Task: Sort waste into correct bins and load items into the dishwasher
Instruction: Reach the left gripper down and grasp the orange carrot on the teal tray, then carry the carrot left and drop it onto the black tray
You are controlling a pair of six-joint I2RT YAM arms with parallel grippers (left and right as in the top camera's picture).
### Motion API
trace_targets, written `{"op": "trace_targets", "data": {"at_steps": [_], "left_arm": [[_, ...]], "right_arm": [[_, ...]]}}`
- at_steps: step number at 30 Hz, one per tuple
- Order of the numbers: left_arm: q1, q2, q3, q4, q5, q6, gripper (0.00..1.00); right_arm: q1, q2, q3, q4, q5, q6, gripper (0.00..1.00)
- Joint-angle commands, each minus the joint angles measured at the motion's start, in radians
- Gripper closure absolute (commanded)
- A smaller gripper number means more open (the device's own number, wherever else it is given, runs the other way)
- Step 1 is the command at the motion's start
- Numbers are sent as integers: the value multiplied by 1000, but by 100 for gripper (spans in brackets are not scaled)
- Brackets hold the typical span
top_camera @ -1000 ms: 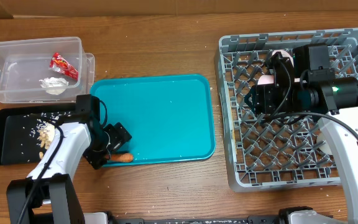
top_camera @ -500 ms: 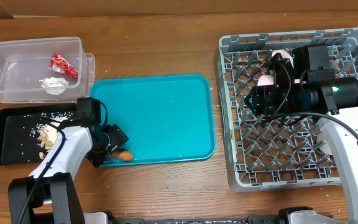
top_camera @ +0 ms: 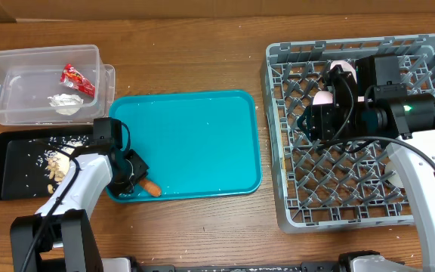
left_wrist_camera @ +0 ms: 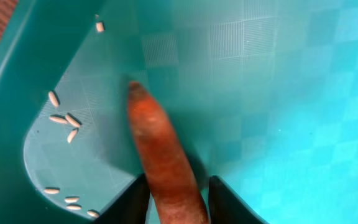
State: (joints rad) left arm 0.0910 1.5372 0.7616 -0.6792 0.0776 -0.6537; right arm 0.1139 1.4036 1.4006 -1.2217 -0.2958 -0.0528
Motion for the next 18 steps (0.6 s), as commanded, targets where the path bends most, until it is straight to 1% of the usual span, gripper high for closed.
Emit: {"op": "trace_targets", "data": {"at_steps": [1,2,6,11,15,18], "left_arm": [[-5,-6,14,4,-9,18,90],[-5,-6,26,3,-8,28,96],[3,-8,109,-43,-14,65,96],[47,-8,288,-179,-84,108,96],[106,-8,410,-256,-162,116,96],[190,-8,461,-259,-194,116,96]], "right_arm": [[2,3,13,-3,8,1,26],[2,3,13,-5,8,1,26],[2,3,13,-6,8,1,26],[2,3,13,-6,8,1,26],[2,3,13,-3,8,1,26],[2,3,13,-3,9,1,26]]}}
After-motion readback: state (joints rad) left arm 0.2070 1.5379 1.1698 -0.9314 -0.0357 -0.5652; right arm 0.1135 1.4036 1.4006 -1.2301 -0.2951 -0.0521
